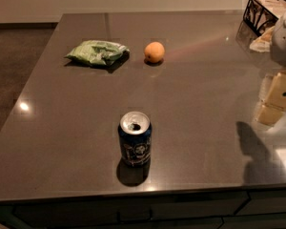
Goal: Move green jalapeno chip bag near pepsi can
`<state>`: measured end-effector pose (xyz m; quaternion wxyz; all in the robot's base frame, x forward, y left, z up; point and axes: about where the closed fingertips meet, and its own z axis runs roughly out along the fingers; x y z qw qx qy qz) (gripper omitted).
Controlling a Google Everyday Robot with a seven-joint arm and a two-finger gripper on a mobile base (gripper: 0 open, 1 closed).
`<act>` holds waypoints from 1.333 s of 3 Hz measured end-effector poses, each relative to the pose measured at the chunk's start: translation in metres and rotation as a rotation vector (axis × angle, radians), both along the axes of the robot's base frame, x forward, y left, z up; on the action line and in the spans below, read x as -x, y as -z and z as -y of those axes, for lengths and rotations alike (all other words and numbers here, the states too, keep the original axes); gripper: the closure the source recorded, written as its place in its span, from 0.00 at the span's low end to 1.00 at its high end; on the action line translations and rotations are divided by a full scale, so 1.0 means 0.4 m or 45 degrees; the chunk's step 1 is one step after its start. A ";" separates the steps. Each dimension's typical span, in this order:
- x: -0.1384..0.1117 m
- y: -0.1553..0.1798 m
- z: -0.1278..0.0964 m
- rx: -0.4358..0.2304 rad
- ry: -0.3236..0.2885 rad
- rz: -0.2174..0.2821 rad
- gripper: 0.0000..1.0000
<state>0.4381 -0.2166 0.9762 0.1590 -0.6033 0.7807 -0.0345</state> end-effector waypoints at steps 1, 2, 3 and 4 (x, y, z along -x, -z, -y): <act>-0.019 -0.002 -0.010 -0.006 0.002 0.021 0.00; -0.095 -0.003 -0.044 -0.059 0.002 0.061 0.00; -0.204 -0.007 -0.102 -0.106 -0.017 0.102 0.00; -0.303 -0.012 -0.175 -0.153 -0.045 0.141 0.00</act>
Offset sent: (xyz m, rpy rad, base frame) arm 0.0796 0.0333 -0.0004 0.1022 -0.0778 -0.0024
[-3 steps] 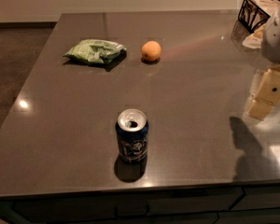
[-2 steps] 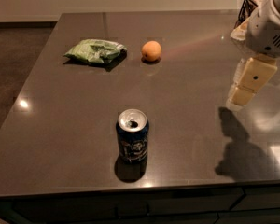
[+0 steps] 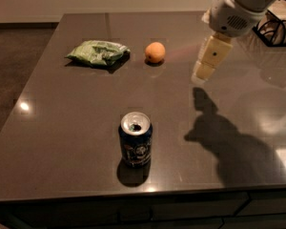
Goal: Move green jalapeno chip bag near pepsi can
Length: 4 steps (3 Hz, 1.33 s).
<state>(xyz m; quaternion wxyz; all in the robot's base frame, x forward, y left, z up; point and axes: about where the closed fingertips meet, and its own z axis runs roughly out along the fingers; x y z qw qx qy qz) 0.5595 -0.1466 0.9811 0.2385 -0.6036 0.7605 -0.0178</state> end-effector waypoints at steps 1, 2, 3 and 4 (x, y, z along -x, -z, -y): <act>-0.100 0.015 -0.087 -0.050 -0.025 0.014 0.00; -0.188 0.047 -0.184 -0.096 -0.043 0.000 0.00; -0.262 0.075 -0.272 -0.130 -0.048 -0.009 0.00; -0.344 0.114 -0.354 -0.164 -0.015 -0.019 0.00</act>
Offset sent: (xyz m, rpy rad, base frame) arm 0.1161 0.1177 -0.0323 0.1188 0.0121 0.0480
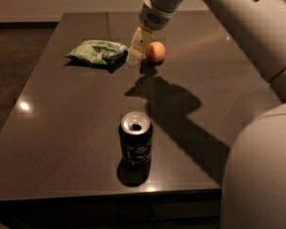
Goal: Move green jalapeno chip bag near pepsi can
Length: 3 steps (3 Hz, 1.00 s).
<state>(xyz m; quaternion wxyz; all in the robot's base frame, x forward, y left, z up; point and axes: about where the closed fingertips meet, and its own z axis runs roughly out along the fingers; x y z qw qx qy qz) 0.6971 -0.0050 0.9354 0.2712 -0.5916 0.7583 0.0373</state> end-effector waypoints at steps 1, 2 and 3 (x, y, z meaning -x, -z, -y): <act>-0.052 0.042 -0.087 -0.007 -0.011 -0.015 0.00; -0.090 0.089 -0.161 -0.011 -0.039 -0.033 0.00; -0.114 0.128 -0.220 -0.010 -0.081 -0.042 0.00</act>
Offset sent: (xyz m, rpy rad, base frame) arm 0.0561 0.0979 -0.0520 0.0159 0.0369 0.0559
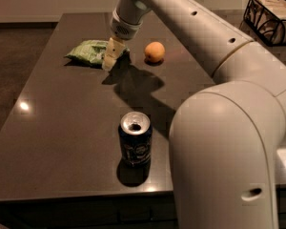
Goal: Move green jalapeno chip bag near pepsi can
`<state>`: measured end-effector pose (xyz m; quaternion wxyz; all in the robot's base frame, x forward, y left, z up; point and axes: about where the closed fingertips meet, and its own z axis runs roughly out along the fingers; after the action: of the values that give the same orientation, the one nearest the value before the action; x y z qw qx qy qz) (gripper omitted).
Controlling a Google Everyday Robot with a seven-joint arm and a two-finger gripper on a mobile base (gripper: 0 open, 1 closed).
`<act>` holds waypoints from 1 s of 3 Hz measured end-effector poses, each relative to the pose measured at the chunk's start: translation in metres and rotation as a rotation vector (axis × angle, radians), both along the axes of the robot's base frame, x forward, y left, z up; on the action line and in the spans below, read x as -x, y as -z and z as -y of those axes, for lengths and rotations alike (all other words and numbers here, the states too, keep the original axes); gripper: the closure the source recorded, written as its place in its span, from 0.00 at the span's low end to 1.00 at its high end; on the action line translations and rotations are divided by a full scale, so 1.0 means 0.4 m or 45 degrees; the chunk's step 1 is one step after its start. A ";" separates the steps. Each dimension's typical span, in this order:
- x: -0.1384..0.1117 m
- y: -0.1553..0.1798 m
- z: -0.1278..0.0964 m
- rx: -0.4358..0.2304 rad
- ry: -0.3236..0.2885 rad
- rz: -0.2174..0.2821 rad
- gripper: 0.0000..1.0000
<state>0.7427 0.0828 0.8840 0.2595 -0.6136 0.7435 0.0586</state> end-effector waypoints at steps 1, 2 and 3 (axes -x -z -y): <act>-0.025 0.030 -0.039 0.005 -0.037 -0.001 0.00; -0.045 0.048 -0.062 0.008 -0.068 0.008 0.00; -0.063 0.061 -0.066 0.021 -0.083 0.014 0.18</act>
Offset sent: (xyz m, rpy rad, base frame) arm 0.0301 0.0313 -0.0188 -0.0054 -0.0256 0.0768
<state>0.7680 0.1092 0.8598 0.2564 -0.6400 0.7221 0.0574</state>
